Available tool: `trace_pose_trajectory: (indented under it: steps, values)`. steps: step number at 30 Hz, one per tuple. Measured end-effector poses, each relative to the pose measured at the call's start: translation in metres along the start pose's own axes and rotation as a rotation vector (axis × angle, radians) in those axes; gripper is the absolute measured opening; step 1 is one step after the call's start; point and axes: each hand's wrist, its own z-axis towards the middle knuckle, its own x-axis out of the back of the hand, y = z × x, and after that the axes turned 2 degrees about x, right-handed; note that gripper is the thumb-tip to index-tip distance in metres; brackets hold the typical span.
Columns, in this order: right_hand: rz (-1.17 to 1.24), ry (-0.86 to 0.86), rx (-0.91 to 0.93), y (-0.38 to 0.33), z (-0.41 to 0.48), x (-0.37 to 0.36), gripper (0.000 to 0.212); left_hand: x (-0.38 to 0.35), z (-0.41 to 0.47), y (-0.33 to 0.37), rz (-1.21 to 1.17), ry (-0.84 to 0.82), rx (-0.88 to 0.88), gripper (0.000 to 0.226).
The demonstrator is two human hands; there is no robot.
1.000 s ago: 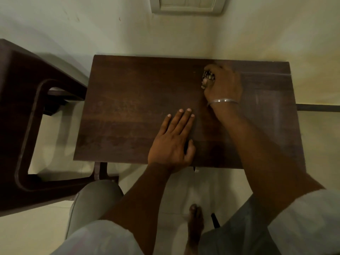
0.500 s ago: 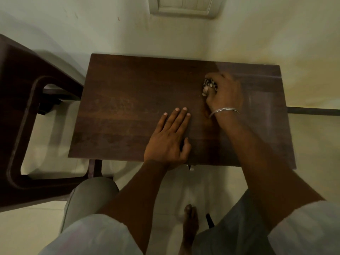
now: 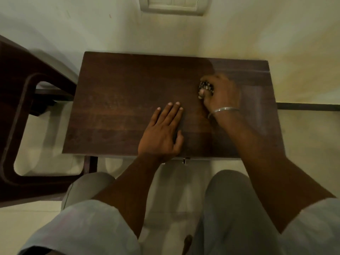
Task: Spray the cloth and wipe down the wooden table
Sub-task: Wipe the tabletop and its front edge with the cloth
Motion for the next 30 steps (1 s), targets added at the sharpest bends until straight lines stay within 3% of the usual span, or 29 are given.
trace_pose_trajectory:
  steps: [12,15,21,27,30]
  values:
    - [-0.078,-0.059,-0.002,0.011,0.077,-0.003,0.036,0.000,-0.002,0.001,-0.026,0.055,0.003,0.066]
    - [-0.079,-0.114,-0.003,0.011,0.070,0.008,0.037,0.000,-0.002,0.002,-0.014,0.060,-0.003,0.065]
    - [0.043,-0.046,0.062,0.020,0.004,0.008,0.037,0.000,-0.001,0.002,0.005,0.050,0.003,0.066]
    - [0.032,-0.064,-0.017,0.014,0.041,0.009,0.037,-0.001,-0.001,0.000,0.019,0.018,-0.006,0.066]
    - [0.030,-0.067,-0.014,0.010,0.012,0.012,0.038,-0.002,0.000,0.001,0.015,0.014,-0.003,0.067]
